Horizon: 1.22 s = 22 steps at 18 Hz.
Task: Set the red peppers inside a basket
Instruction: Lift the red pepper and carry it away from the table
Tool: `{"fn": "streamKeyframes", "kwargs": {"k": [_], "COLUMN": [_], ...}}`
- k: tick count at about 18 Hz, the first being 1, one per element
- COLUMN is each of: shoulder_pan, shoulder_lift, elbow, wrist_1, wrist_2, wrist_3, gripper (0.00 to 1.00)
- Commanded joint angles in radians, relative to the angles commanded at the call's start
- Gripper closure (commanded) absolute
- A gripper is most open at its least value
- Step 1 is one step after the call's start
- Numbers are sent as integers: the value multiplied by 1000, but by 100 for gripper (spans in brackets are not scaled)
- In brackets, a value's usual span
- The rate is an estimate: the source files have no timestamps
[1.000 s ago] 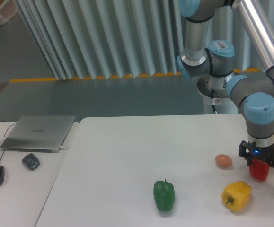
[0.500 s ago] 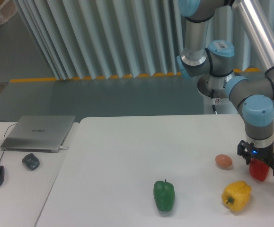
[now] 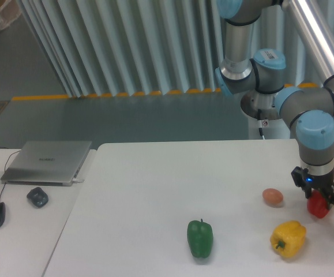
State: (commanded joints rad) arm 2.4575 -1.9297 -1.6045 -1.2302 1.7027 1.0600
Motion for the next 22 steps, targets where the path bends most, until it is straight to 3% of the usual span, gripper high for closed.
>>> {"fn": "streamKeyframes", "kwargs": {"k": [1, 7, 9, 12, 15, 22], "shoulder_pan": [-2, 5, 6, 17, 60, 127], "shoulder_lift": [-2, 25, 37, 37, 25, -21], "elbow": [-2, 38, 92, 133, 153, 179], "wrist_1": [2, -34, -64, -55, -3, 124], "wrist_2": [2, 3, 3, 3, -5, -3], "wrist_3": [-21, 21, 137, 387, 511, 610], "gripper": [86, 85, 85, 84, 84, 84]}}
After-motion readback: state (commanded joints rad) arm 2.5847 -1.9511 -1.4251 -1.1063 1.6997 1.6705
